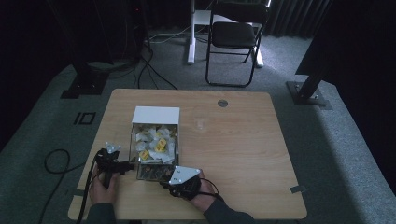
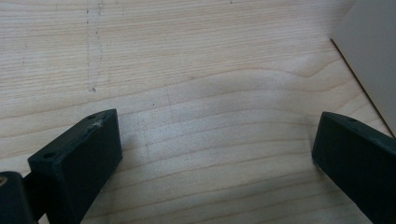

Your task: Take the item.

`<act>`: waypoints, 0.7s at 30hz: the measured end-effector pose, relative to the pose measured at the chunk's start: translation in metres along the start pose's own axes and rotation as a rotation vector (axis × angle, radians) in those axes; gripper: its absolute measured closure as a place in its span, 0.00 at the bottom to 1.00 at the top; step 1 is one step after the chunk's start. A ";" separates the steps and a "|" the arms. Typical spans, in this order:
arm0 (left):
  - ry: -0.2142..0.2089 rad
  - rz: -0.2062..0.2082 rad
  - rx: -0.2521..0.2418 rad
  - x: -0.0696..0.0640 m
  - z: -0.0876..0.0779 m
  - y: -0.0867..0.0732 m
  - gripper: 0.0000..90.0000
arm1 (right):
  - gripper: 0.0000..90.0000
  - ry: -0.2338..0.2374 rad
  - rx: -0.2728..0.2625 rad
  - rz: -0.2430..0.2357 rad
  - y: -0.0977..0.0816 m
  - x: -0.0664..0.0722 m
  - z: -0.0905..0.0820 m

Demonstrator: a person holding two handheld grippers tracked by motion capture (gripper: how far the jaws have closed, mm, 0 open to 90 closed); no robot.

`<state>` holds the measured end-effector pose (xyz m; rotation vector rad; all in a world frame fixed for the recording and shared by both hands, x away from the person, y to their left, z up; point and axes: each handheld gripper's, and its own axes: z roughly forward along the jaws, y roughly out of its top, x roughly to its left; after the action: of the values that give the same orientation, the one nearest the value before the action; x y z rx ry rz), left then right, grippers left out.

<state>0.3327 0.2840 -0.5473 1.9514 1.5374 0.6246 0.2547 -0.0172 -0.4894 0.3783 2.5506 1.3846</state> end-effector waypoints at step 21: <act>0.000 0.000 0.000 0.000 0.000 0.000 0.02 | 0.93 -0.111 -0.030 0.007 0.011 0.005 0.006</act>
<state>0.3327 0.2840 -0.5473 1.9516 1.5372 0.6243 0.2534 -0.0053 -0.4832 0.4464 2.4389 1.3629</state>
